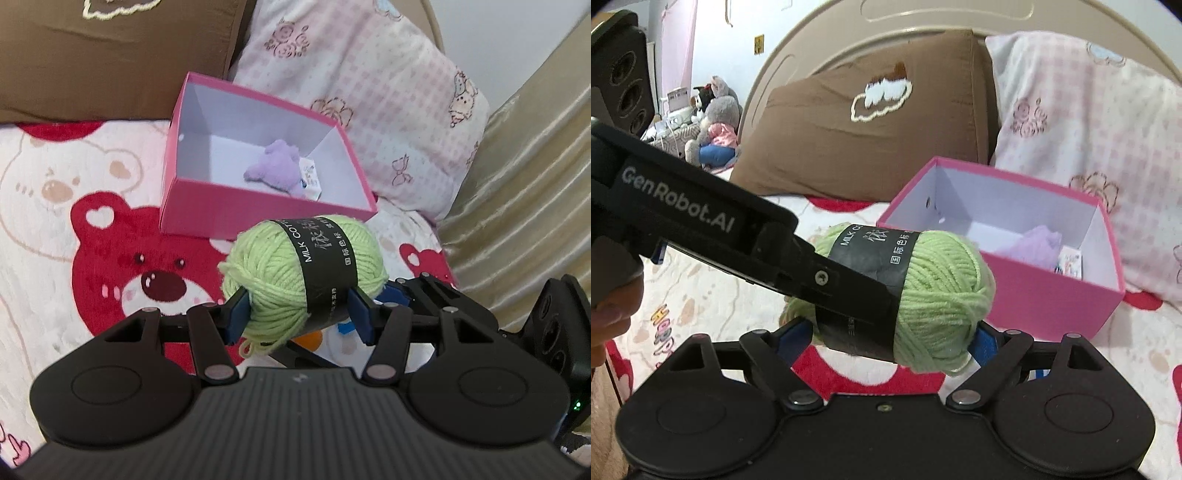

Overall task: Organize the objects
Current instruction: 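Lift the yarn ball with the left gripper and carry it toward the box, then lower the yarn ball into the pink box with the left gripper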

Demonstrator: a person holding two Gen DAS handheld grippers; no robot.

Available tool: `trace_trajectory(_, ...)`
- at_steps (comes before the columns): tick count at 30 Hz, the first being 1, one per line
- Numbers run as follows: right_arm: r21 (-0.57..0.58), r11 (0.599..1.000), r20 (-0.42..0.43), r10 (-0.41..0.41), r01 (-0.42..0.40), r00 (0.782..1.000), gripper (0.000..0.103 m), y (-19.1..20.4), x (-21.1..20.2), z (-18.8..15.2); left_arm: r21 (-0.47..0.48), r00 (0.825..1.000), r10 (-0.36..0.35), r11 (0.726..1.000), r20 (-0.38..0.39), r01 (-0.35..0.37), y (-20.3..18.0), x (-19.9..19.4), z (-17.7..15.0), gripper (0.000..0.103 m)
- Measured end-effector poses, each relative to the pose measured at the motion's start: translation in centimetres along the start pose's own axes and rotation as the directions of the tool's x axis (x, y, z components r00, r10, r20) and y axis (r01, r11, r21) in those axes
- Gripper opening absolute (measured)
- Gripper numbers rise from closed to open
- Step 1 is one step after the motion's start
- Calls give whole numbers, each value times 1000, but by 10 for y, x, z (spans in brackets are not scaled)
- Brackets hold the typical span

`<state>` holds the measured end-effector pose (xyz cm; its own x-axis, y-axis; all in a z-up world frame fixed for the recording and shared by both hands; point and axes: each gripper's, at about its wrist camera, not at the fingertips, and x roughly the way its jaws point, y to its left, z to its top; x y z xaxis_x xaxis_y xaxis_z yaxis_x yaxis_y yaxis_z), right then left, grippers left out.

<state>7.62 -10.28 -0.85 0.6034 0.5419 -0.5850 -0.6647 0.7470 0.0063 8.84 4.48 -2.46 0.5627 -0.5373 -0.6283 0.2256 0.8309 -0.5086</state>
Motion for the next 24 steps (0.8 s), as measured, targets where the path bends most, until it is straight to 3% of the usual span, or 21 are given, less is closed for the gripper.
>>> trace_trajectory(12, -48, 999, 62, 14, -11, 998, 93, -14, -10, 35, 2, 998, 22, 1000, 61, -22, -28, -11, 37, 55)
trace_trajectory(18, -81, 997, 88, -5, 13, 996, 95, -26, -6, 50, 5, 994, -10, 1000, 107, 10, -31, -1, 55, 54)
trace_trajectory(24, -85, 996, 84, -32, 39, 996, 95, -42, 5, 61, 4, 995, -24, 1000, 99, 24, -30, 22, 77, 54)
